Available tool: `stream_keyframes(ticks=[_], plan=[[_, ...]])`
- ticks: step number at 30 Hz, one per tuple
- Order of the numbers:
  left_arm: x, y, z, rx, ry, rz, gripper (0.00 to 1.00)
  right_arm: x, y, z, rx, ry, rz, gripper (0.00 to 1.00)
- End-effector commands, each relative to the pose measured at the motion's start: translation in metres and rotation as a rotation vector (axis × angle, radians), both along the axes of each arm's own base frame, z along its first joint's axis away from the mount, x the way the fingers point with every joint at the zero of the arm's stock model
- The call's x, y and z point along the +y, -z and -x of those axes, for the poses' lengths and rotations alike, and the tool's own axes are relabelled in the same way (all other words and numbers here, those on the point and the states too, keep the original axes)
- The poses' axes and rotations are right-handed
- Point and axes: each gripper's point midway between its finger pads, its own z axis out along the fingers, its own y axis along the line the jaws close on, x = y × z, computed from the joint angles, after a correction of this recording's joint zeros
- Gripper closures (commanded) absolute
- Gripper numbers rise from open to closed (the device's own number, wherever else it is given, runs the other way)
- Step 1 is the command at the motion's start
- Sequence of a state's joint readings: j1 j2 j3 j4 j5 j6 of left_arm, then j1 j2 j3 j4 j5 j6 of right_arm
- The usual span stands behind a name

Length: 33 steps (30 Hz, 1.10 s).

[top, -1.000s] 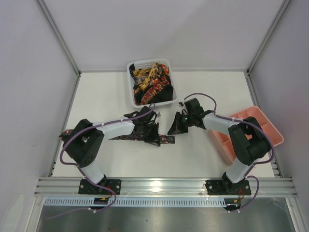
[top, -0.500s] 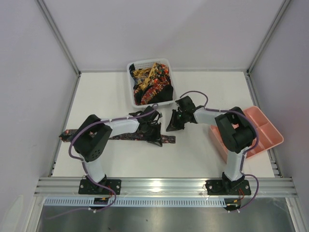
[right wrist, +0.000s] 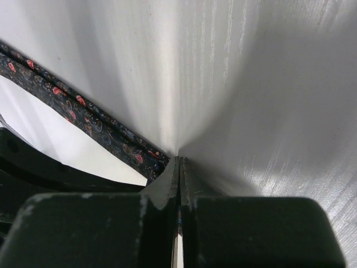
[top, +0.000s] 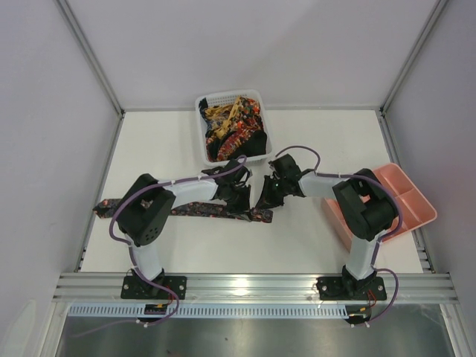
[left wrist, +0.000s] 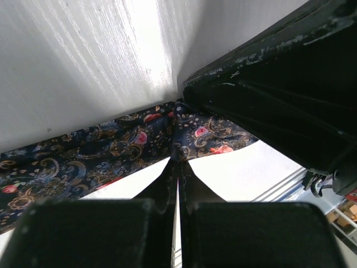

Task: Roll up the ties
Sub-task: Roll the tie

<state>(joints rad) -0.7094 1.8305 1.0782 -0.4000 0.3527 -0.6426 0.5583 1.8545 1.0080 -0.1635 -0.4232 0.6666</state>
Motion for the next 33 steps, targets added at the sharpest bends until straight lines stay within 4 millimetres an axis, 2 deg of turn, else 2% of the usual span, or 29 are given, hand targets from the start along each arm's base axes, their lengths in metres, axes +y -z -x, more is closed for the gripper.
stream_keyframes(ticks=[1, 6, 8, 9, 12, 14, 17, 18, 19, 20, 22, 23, 24, 25, 26, 28, 29, 33], plan=[[-0.008, -0.011, -0.014, -0.059, 0.02, 0.006, 1.0, -0.003, 0.0, 0.007, 0.013, 0.001, 0.012, 1.0], [-0.006, -0.012, -0.004, -0.032, 0.032, 0.032, 1.0, -0.007, -0.011, -0.007, -0.027, 0.015, 0.017, 1.0], [-0.001, -0.008, 0.01, -0.002, 0.038, 0.047, 0.99, -0.014, -0.017, -0.015, -0.051, 0.023, 0.031, 1.0], [-0.001, -0.016, 0.014, -0.016, 0.048, 0.068, 0.99, -0.016, -0.022, -0.021, -0.072, 0.03, 0.036, 1.0], [0.011, -0.016, 0.03, -0.009, 0.066, 0.065, 0.99, -0.023, -0.036, -0.03, -0.112, 0.027, 0.048, 0.99], [0.019, -0.022, 0.036, -0.026, 0.08, 0.055, 0.98, -0.028, -0.041, -0.029, -0.128, 0.016, 0.069, 0.94], [0.023, -0.032, 0.029, -0.081, 0.078, 0.036, 0.97, -0.035, -0.05, -0.025, -0.143, 0.015, 0.081, 0.85], [0.022, -0.034, 0.025, -0.087, 0.073, 0.042, 0.97, -0.035, -0.059, -0.023, -0.157, 0.011, 0.067, 0.81], [0.015, -0.043, 0.018, -0.106, 0.07, 0.065, 0.97, -0.04, -0.056, -0.017, -0.141, 0.009, 0.076, 0.75], [0.011, -0.041, 0.016, -0.096, 0.07, 0.068, 0.97, -0.043, -0.058, -0.014, -0.141, 0.012, 0.076, 0.61], [-0.003, -0.052, 0.004, -0.109, 0.071, 0.109, 0.97, -0.051, -0.059, -0.003, -0.129, 0.014, 0.075, 0.52], [-0.006, -0.048, 0.001, -0.099, 0.07, 0.104, 0.97, -0.056, -0.059, 0.0, -0.122, 0.025, 0.064, 0.45], [-0.013, -0.054, -0.006, -0.113, 0.07, 0.117, 0.97, -0.055, -0.062, 0.002, -0.125, 0.026, 0.037, 0.41], [-0.014, -0.052, -0.008, -0.108, 0.068, 0.111, 0.98, -0.056, -0.068, 0.004, -0.138, 0.025, 0.014, 0.38], [-0.014, -0.046, -0.011, -0.099, 0.064, 0.094, 0.98, -0.059, -0.062, 0.012, -0.116, 0.018, 0.008, 0.34], [-0.015, -0.044, -0.018, -0.101, 0.055, 0.081, 0.98, -0.06, -0.061, 0.016, -0.119, 0.006, -0.009, 0.27], [-0.014, -0.043, -0.021, -0.098, 0.051, 0.078, 0.98, -0.062, -0.054, 0.021, -0.102, 0.001, -0.008, 0.25], [-0.012, -0.034, -0.028, -0.081, 0.051, 0.062, 0.98, -0.056, -0.046, 0.029, -0.075, -0.027, -0.07, 0.25]])
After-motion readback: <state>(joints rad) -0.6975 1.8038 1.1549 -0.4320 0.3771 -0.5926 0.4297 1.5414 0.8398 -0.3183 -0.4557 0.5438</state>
